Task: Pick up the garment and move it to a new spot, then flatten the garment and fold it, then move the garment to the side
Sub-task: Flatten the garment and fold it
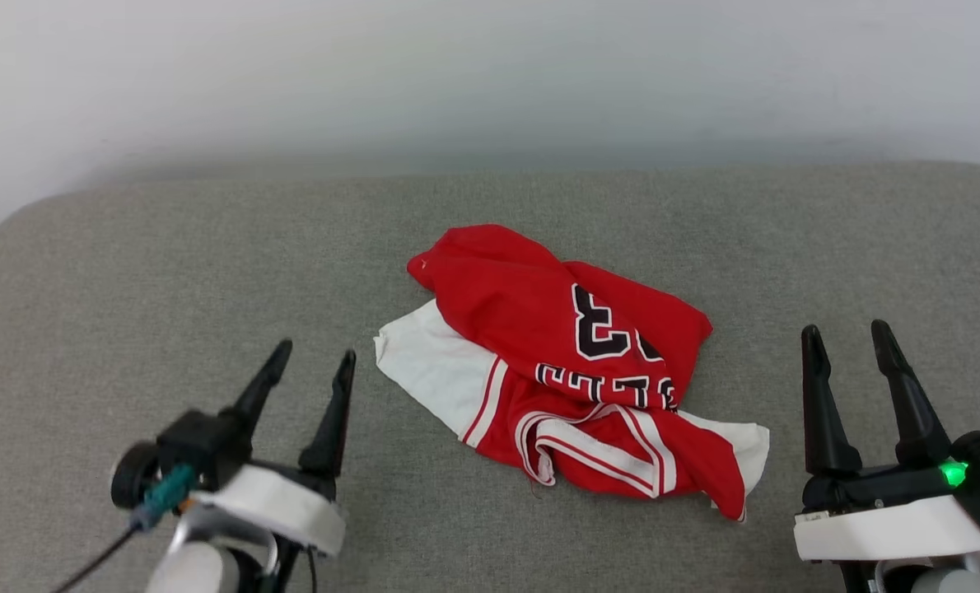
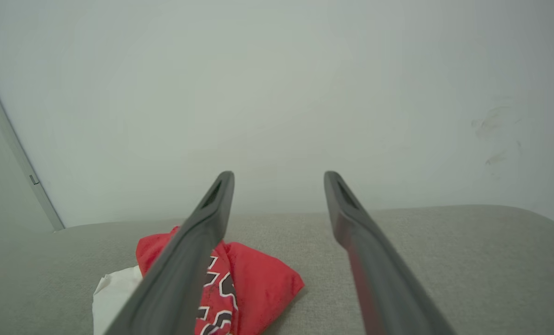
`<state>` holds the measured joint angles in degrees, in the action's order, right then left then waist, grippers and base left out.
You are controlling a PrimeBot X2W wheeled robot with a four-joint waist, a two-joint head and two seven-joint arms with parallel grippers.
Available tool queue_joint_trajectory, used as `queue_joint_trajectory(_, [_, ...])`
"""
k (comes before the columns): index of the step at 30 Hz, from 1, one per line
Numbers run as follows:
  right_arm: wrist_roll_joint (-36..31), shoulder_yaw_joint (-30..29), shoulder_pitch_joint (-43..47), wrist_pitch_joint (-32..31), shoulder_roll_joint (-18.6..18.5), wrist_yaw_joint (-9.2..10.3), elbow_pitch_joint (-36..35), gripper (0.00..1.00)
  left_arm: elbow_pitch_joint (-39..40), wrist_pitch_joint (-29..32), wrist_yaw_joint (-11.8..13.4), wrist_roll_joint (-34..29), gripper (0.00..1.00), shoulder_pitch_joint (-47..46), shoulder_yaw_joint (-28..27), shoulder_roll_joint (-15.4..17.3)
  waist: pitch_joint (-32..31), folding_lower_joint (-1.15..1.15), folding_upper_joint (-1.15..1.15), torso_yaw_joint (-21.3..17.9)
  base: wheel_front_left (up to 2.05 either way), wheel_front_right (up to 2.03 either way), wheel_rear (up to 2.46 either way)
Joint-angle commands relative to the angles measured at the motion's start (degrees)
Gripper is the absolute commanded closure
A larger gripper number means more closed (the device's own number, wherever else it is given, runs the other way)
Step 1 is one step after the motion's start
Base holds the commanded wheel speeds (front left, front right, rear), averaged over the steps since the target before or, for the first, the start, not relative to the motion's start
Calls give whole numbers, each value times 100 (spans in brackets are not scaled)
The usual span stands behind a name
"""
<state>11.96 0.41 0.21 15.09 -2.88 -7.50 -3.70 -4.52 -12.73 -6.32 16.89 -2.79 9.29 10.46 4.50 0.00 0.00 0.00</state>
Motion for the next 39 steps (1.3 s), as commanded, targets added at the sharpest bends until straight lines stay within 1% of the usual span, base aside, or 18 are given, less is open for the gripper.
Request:
queue_joint_trajectory(1, [-38,-29,-92,11,1,1,-59,0,45,421,-60,65,0,-470,118,264,295,0,0,-38,0,0,0])
queue_joint_trajectory(3, [-73,-46,-152,11,1,1,-100,0,17,1109,-90,257,0,-884,303,508,478,0,0,-44,0,0,0])
queue_joint_trajectory(5, [-98,-68,-196,11,1,1,-133,0,-28,2071,-106,553,0,-1341,545,788,656,0,0,-55,0,0,0])
queue_joint_trajectory(9, [-81,-45,-338,11,1,1,-174,0,113,3820,-107,1444,0,-2245,1108,1365,1041,0,0,-112,0,0,0])
queue_joint_trajectory(12, [-71,112,-458,11,4,1,-162,0,42,4726,-109,1931,0,-2839,1365,1730,1284,0,0,-161,0,0,0])
queue_joint_trajectory(15, [-73,163,-599,11,0,1,-198,0,-117,5494,-110,2345,0,-3339,1529,1938,1546,0,0,-240,0,0,0])
queue_joint_trajectory(17, [-83,165,-683,11,1,1,-215,0,-253,5890,-111,2519,0,-3626,1611,2030,1694,0,0,-290,0,0,0])
queue_joint_trajectory(20, [-60,176,-782,11,2,1,-223,0,-473,6384,-111,2735,0,-3909,1781,2086,1864,0,0,-371,0,0,0])
queue_joint_trajectory(22, [-45,176,-824,11,1,1,-206,0,-625,6628,-111,2826,0,-4016,1835,2121,1938,0,0,-421,0,0,0])
queue_joint_trajectory(25, [-2,175,-863,11,1,1,-207,0,-808,6835,-111,2899,0,-4083,1970,2150,2018,0,0,-485,0,0,0])
queue_joint_trajectory(27, [7,182,-875,11,2,1,-207,0,-854,6836,-112,2891,0,-4080,2011,2156,2036,0,0,-503,0,0,0])
queue_joint_trajectory(29, [10,196,-882,11,1,1,-207,0,-1025,6781,-111,2762,0,-3944,2274,2190,2061,0,0,-540,0,0,0])
queue_joint_trajectory(30, [13,198,-886,11,2,1,-207,0,-1079,6761,-112,2787,59,-3864,2356,2172,2066,0,0,-544,0,0,0])
queue_joint_trajectory(31, [13,192,-890,11,1,1,-203,0,-1122,6725,-112,2844,100,-3779,2406,2141,2069,0,0,-545,0,0,0])
queue_joint_trajectory(33, [0,177,-898,11,2,1,-186,0,-1152,6640,-113,2923,100,-3645,2516,2133,2063,0,0,-531,0,0,0])
queue_joint_trajectory(37, [-42,139,-870,11,2,1,-130,0,-1129,6136,-110,2860,100,-3560,2507,2343,1937,0,0,-437,0,0,0])
queue_joint_trajectory(38, [-42,139,-870,11,2,1,-130,0,-1129,6136,-110,2860,100,-3560,2507,2343,1937,0,0,-437,0,0,0])
queue_joint_trajectory(39, [-68,80,-808,11,1,1,-98,0,-1022,5839,-104,2941,100,-3484,2441,2418,1807,0,0,-354,0,0,0])
